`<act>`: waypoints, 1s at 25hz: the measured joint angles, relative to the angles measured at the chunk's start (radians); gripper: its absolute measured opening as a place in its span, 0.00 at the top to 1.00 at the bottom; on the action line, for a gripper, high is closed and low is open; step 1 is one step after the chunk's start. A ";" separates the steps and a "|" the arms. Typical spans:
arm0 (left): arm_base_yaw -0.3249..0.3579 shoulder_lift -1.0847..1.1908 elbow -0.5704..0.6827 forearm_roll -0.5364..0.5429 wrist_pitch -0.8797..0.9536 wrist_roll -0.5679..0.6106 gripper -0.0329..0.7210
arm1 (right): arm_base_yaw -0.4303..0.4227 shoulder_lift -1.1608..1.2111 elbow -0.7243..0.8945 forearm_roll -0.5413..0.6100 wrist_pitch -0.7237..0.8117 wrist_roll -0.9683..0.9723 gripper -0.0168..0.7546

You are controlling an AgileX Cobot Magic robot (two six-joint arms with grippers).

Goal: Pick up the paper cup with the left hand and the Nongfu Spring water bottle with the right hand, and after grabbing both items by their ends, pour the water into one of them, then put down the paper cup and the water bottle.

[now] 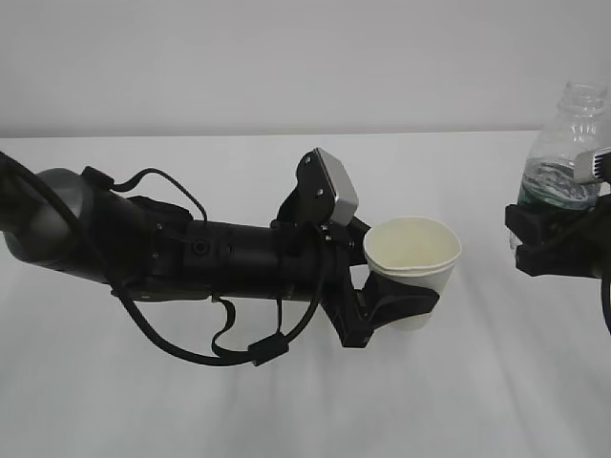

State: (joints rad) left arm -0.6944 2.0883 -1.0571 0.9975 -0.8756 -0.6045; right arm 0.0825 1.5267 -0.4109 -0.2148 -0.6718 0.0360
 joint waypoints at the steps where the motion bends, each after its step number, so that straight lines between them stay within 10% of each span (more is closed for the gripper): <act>1: 0.000 0.000 0.000 -0.001 0.002 0.000 0.30 | 0.000 -0.002 0.000 0.000 -0.002 0.000 0.45; 25: -0.064 0.000 0.000 0.034 0.031 -0.034 0.30 | 0.000 -0.002 0.000 -0.055 -0.012 -0.252 0.45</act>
State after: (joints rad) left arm -0.7583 2.0883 -1.0569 1.0318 -0.8442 -0.6383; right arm 0.0825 1.5252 -0.4109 -0.2700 -0.6838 -0.2159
